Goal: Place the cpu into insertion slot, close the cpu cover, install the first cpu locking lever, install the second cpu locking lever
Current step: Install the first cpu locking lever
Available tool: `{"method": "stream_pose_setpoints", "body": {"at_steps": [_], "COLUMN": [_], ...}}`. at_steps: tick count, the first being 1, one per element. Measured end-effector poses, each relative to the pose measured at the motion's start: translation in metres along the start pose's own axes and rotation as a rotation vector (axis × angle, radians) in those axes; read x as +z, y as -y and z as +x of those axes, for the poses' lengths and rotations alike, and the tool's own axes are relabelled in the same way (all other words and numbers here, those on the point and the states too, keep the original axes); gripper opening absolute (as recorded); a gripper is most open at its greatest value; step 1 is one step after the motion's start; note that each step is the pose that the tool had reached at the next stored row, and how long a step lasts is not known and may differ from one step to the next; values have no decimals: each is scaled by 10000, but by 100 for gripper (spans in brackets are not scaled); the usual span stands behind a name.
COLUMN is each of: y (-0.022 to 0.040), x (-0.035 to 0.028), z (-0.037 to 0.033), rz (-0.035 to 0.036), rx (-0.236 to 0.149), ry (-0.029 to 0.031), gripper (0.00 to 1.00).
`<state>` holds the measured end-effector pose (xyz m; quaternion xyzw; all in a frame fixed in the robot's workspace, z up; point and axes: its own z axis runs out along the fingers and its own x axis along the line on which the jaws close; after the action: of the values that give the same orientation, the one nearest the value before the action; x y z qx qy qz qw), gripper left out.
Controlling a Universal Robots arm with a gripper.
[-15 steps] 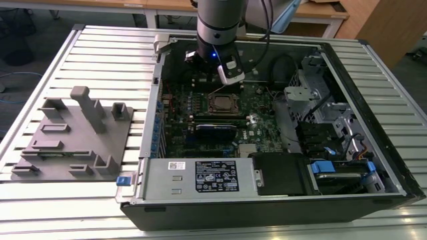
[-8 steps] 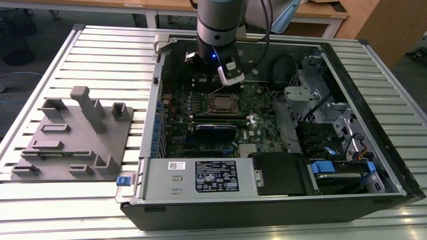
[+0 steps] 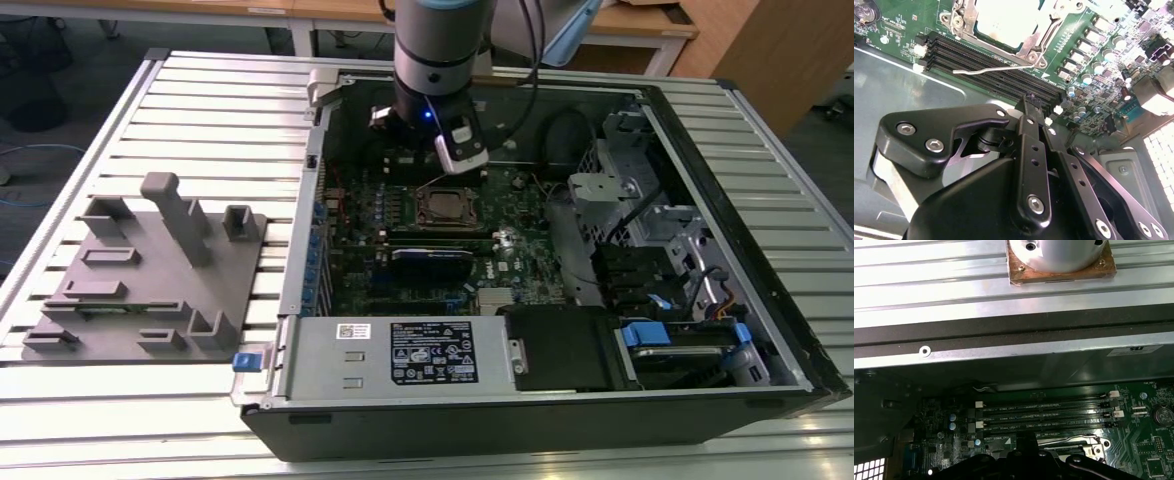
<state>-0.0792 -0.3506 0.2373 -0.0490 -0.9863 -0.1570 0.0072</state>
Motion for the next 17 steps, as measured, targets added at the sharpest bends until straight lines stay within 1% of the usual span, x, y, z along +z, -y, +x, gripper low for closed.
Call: {"method": "stream_pose_setpoints", "body": {"at_steps": [3, 7, 8, 9, 10, 12, 14, 16, 17], "y": [6, 15, 15, 15, 15, 16, 16, 14, 13], "x": [20, 45, 45, 47, 47, 49, 49, 50, 51], "z": [-1, -1, -1, -1, -1, -1, -1, -1, -1], "rz": [-4, -12, -2, 25, 75, 237, 414, 537, 575], "rx": [-11, -38, -40, -40, -38, -31, -26, -24, -23], "ry": [35, 117, 122, 128, 135, 154, 174, 187, 191], "gripper": [11, 11, 11, 11, 11, 11, 11, 11, 11]}}
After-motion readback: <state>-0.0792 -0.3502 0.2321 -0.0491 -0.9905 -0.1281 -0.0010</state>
